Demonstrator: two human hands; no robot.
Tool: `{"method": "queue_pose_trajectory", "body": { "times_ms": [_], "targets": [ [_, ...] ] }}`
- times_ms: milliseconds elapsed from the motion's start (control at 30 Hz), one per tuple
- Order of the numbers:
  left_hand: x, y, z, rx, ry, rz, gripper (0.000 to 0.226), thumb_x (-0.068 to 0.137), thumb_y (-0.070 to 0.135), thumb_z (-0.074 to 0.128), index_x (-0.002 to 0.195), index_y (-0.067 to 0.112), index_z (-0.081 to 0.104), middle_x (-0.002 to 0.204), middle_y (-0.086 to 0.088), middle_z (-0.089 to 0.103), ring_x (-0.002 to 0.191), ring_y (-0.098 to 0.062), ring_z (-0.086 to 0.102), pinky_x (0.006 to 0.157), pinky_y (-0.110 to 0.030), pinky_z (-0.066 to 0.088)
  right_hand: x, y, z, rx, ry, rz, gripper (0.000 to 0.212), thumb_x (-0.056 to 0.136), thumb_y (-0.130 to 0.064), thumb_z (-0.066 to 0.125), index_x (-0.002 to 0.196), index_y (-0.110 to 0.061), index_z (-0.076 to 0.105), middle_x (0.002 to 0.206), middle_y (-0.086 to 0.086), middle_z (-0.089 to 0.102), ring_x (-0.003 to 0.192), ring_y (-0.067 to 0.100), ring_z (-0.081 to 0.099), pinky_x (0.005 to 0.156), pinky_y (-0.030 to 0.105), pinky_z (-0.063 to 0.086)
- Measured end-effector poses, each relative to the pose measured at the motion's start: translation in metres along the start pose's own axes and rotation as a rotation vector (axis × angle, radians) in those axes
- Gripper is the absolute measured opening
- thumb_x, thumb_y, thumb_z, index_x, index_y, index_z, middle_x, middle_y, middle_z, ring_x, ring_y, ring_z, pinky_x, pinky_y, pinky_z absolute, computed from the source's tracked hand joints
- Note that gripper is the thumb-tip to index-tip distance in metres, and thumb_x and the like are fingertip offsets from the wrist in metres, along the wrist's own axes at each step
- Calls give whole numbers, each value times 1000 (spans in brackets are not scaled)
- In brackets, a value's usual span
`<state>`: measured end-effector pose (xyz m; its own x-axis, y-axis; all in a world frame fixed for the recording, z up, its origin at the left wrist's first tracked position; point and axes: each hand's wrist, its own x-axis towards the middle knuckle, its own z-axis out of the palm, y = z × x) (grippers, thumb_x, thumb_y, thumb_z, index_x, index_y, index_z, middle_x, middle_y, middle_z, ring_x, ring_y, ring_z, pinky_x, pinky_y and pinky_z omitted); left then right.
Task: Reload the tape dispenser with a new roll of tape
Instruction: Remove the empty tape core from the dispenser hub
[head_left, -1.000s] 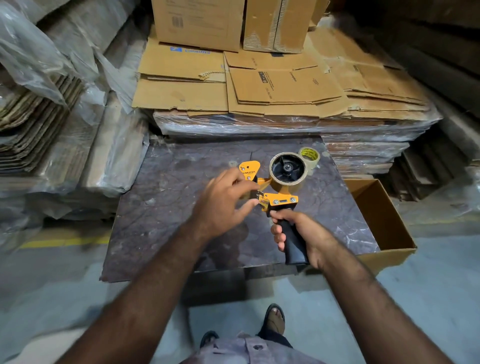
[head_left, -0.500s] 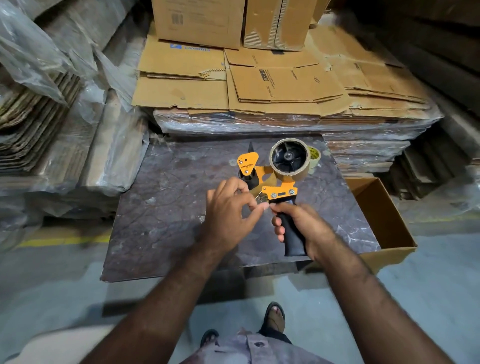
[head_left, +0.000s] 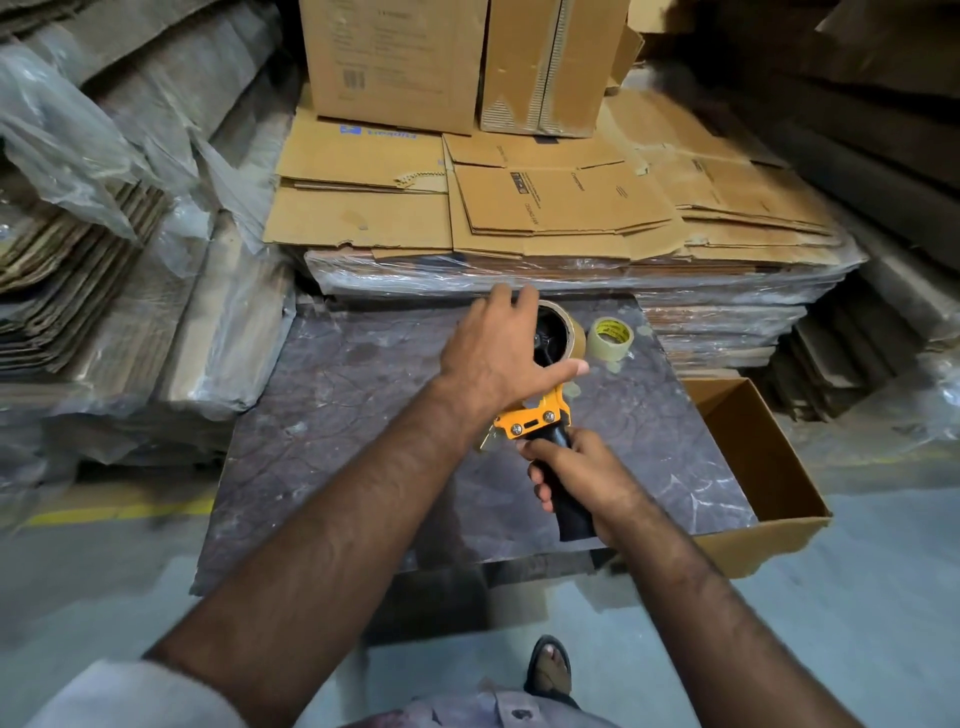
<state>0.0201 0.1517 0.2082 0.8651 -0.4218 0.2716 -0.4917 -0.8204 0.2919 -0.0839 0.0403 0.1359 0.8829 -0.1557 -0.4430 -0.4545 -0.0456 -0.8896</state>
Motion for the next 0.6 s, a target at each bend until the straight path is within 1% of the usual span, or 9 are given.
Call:
{"method": "queue_pose_trajectory", "body": {
  "times_ms": [67, 167, 233, 333, 400, 467, 500, 533, 600],
  "targets": [
    [6, 1, 2, 8, -36, 23, 94, 70, 72, 71, 138, 15, 41, 133, -11, 49, 116, -31, 56, 87, -45, 55, 0, -1, -1, 43, -30, 20, 23, 90, -20, 67, 101, 0, 66, 61, 5, 58, 49, 18, 50, 47, 29, 44],
    [9, -1, 3, 43, -103, 247, 87, 69, 44, 85, 141, 23, 40, 137, -6, 43, 119, -29, 49, 90, -46, 54, -2, 2, -6, 101, -66, 52, 11, 92, -17, 65, 96, -6, 64, 60, 6, 56, 48, 18, 48, 46, 28, 43],
    [11, -4, 8, 82, -153, 395, 86, 72, 28, 85, 145, 27, 39, 140, -4, 41, 120, -26, 46, 92, -42, 52, -1, 7, -9, 126, -83, 74, 8, 92, -15, 64, 94, -7, 62, 60, 6, 55, 47, 18, 47, 45, 28, 42],
    [14, -8, 22, 67, -224, 489, 90, 73, 18, 84, 150, 29, 37, 146, -3, 38, 128, -25, 42, 99, -41, 49, 1, 16, -14, 161, -108, 116, 6, 93, -14, 63, 91, -8, 61, 60, 6, 54, 48, 18, 45, 44, 27, 42],
    [14, -12, 34, -34, -291, 474, 94, 74, 19, 83, 153, 30, 34, 155, -2, 34, 138, -24, 37, 108, -40, 44, 3, 24, -16, 201, -128, 151, 9, 93, -14, 63, 86, -10, 59, 61, 6, 53, 49, 17, 44, 43, 26, 41],
    [11, -16, 48, -245, -328, 383, 93, 76, 26, 82, 155, 29, 34, 159, -3, 32, 144, -22, 33, 115, -38, 36, 9, 32, -22, 248, -133, 211, 16, 93, -16, 62, 79, -13, 57, 61, 6, 51, 49, 17, 42, 43, 26, 40],
    [10, -18, 55, -353, -312, 310, 88, 78, 30, 81, 154, 27, 36, 158, -4, 35, 144, -22, 36, 116, -39, 36, 15, 37, -26, 273, -136, 246, 18, 93, -17, 62, 76, -15, 56, 62, 5, 50, 49, 16, 42, 43, 26, 40],
    [7, -20, 63, -434, -271, 223, 80, 81, 31, 78, 151, 25, 41, 154, -4, 41, 141, -22, 41, 114, -38, 37, 21, 41, -30, 303, -141, 289, 19, 93, -18, 62, 75, -16, 57, 62, 4, 50, 49, 16, 42, 44, 26, 40],
    [3, -29, 81, -466, -153, 58, 62, 87, 30, 72, 143, 17, 50, 142, -7, 52, 129, -24, 52, 105, -32, 42, 40, 53, -40, 363, -157, 374, 19, 92, -21, 61, 74, -17, 57, 62, 2, 49, 49, 15, 42, 44, 25, 39]
  ]
}}
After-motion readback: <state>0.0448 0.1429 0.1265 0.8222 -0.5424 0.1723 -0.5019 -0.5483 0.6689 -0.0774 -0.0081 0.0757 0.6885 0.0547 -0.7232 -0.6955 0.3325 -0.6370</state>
